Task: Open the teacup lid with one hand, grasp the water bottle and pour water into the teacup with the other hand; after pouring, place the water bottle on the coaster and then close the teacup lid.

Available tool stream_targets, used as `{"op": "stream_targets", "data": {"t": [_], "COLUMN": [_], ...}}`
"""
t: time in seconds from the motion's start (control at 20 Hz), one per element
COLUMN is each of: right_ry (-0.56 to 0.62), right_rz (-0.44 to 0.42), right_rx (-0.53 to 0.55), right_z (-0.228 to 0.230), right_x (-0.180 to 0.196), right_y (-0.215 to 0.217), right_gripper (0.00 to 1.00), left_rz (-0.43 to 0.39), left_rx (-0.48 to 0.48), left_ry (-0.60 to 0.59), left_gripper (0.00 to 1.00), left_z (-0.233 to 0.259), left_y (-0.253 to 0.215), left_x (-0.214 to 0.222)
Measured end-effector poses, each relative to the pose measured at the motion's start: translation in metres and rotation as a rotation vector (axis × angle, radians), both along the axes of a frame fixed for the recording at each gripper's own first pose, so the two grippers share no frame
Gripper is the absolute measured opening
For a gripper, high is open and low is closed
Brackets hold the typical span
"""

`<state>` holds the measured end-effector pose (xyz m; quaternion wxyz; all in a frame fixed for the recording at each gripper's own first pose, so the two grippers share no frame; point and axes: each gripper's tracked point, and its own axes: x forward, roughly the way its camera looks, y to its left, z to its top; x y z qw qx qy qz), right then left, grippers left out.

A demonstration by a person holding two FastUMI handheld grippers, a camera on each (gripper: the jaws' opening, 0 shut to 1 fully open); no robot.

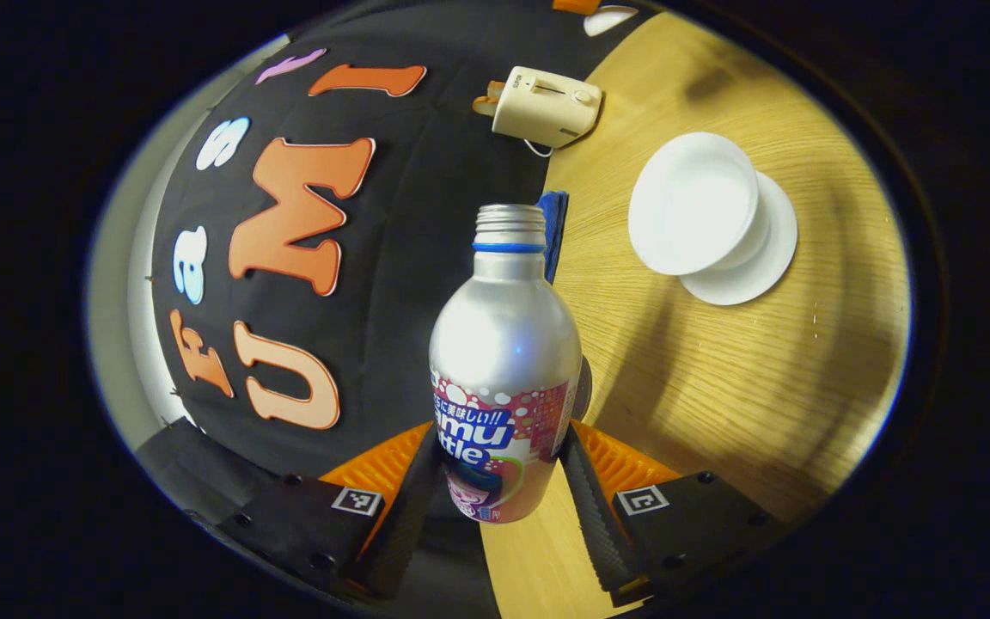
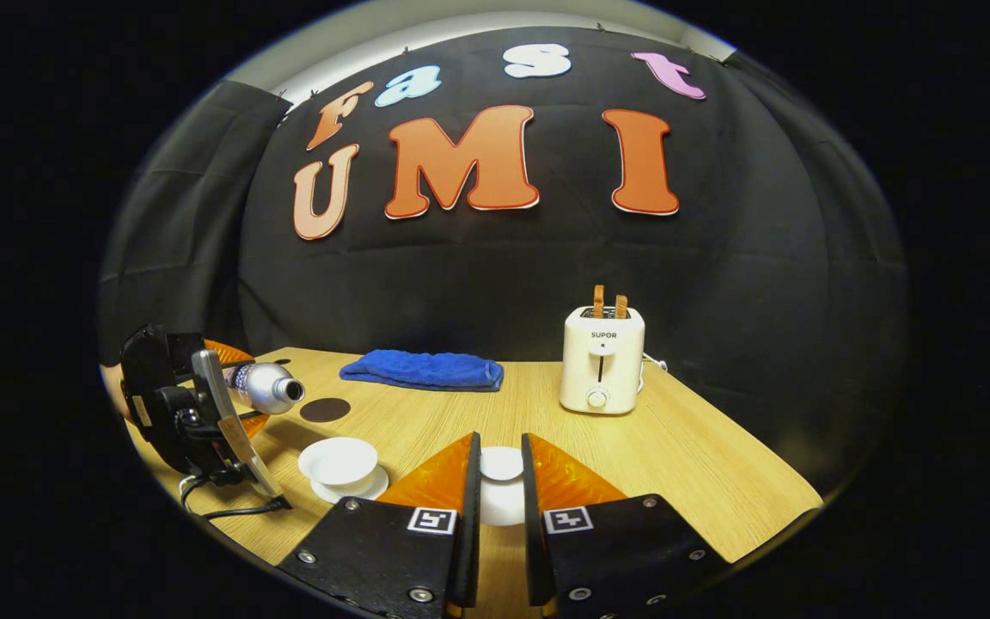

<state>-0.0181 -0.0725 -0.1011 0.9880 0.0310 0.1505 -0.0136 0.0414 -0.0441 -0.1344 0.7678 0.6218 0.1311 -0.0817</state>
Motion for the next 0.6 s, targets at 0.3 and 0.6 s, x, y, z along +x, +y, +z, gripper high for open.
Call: {"op": "stream_targets", "data": {"t": [0.3, 0.6], "right_ry": [-0.014, -0.011], "right_rz": [0.020, 0.014], "right_rx": [0.006, 0.008], "right_z": [0.003, 0.002], "right_x": [-0.003, -0.004], "right_y": [0.001, -0.003], "right_gripper": [0.23, 0.23], "left_rz": [-0.052, -0.109], "left_rx": [0.139, 0.255], "left_ry": [-0.041, -0.082], "left_gripper": [0.84, 0.83], "left_z": [0.003, 0.017], "left_y": [-0.008, -0.013], "left_x": [0.008, 0.009]}}
